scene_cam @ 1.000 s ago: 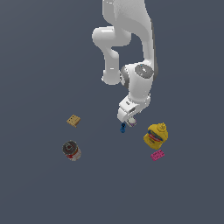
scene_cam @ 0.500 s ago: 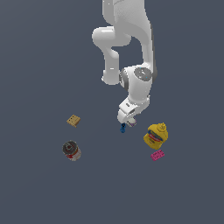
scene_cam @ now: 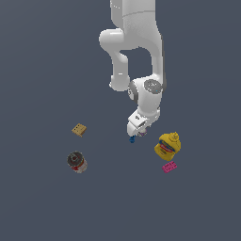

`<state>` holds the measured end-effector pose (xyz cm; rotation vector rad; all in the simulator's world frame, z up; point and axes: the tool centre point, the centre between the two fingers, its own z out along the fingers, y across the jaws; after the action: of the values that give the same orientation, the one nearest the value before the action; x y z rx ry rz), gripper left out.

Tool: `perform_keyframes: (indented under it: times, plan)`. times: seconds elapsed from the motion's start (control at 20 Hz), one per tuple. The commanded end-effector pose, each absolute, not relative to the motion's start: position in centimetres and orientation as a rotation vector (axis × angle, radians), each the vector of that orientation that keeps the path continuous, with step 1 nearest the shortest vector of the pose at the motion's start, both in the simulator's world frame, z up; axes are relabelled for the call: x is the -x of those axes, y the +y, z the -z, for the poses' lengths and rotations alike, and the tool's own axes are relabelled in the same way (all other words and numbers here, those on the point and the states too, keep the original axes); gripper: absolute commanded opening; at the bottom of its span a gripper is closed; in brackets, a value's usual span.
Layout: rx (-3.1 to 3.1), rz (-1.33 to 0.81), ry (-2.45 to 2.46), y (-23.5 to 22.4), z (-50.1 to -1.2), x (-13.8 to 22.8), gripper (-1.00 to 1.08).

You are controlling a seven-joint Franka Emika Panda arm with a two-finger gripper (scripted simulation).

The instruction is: Pick up a designated object from a clutter of objects.

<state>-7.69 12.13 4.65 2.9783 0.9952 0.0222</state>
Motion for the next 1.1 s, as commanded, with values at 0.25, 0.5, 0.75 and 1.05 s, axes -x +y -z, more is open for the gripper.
perform_keyframes:
  times: [0.25, 0.5, 0.75, 1.05]
  plan:
    - [-2.981, 0.000, 0.992, 11.9, -3.7, 8.2, -1.00]
    - [-2.981, 0.000, 0.992, 11.9, -3.7, 8.2, -1.00]
    - [-2.978, -0.025, 0.994, 12.0, -4.6, 7.5, -1.00]
    - [-2.978, -0.024, 0.994, 10.9, -6.4, 6.9, -1.00]
